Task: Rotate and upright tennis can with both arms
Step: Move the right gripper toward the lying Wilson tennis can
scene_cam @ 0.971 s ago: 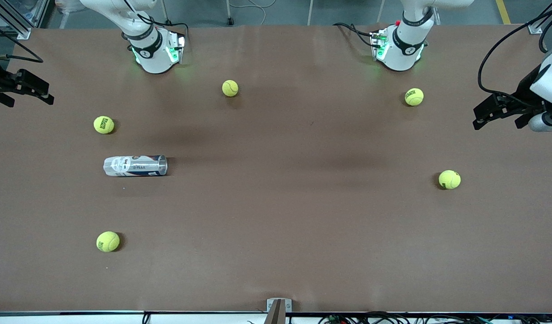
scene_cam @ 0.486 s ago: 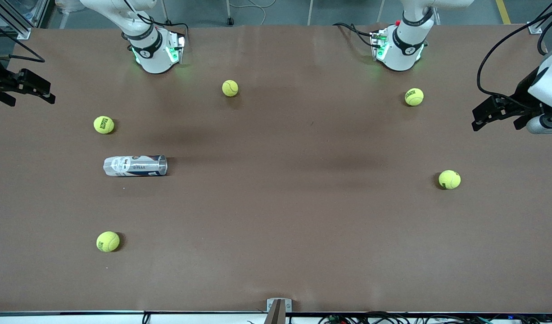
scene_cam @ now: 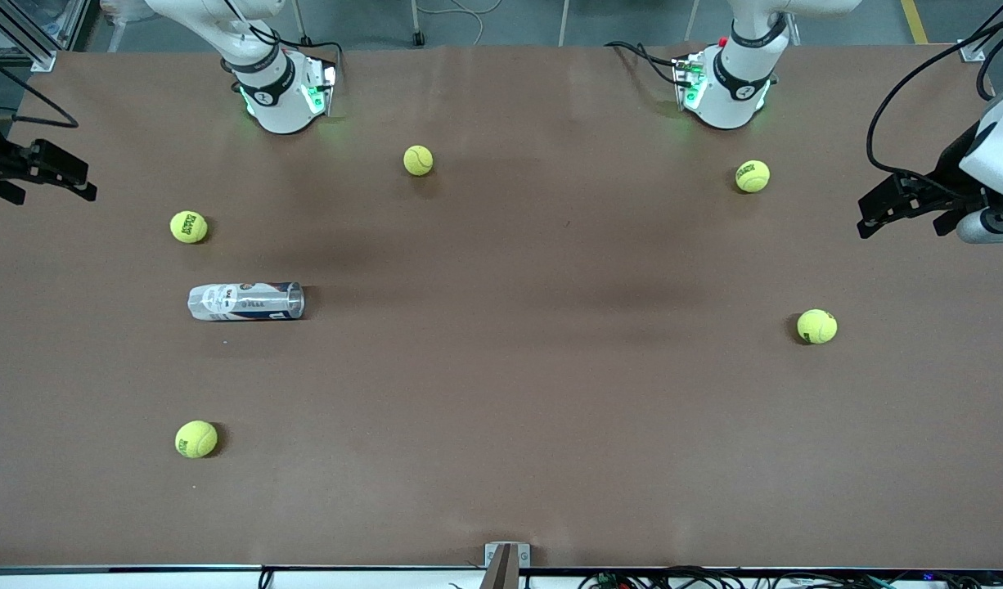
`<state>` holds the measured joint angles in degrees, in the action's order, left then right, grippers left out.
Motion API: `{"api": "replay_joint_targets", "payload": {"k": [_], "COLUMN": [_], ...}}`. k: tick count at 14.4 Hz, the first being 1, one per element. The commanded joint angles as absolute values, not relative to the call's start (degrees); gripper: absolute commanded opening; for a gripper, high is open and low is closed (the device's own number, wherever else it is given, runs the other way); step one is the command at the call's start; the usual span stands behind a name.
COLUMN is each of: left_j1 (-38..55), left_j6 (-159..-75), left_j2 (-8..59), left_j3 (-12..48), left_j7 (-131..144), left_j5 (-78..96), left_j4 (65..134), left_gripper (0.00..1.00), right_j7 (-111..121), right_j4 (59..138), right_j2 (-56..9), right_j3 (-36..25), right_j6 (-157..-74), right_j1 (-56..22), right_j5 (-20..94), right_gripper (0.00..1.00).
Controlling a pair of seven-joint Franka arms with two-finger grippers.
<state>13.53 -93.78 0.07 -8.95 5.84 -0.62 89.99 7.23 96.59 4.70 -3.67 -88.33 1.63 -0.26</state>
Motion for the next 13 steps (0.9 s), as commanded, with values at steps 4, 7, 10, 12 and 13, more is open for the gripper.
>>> {"api": "replay_joint_targets", "payload": {"k": [4,7,10,12,13], "left_j1": [13.4,13.4,13.4,13.4,13.4], "left_j6": [-93.2,-93.2,-93.2,-93.2,-93.2], "left_j2": [0.4,0.4,0.4,0.4,0.4], "left_j3": [-8.9,-8.9,-8.9,-8.9,-8.9], "left_j7": [6.0,6.0,6.0,6.0,6.0], "left_j5": [-0.9,-0.9,-0.9,-0.9,-0.9], "left_j4": [89.1,89.1,89.1,89.1,89.1], "left_gripper": [1.0,1.0,1.0,1.0,1.0], "right_j7": [8.4,-4.0,-27.1,-44.4,-51.2], "right_j4": [92.8,92.7,93.1,93.2,93.2], "right_j2": [-3.6,-4.9,-6.0,-7.4,-8.3], "right_j3": [-3.3,-3.3,-3.3,-3.1,-3.0], "right_j6": [-88.2,-88.0,-87.6,-86.5,-86.5], "right_j1": [5.0,6.6,6.5,5.5,4.4], "right_j5": [-2.4,-2.2,-1.8,-1.6,-1.6], "right_gripper": [1.0,1.0,1.0,1.0,1.0]}}
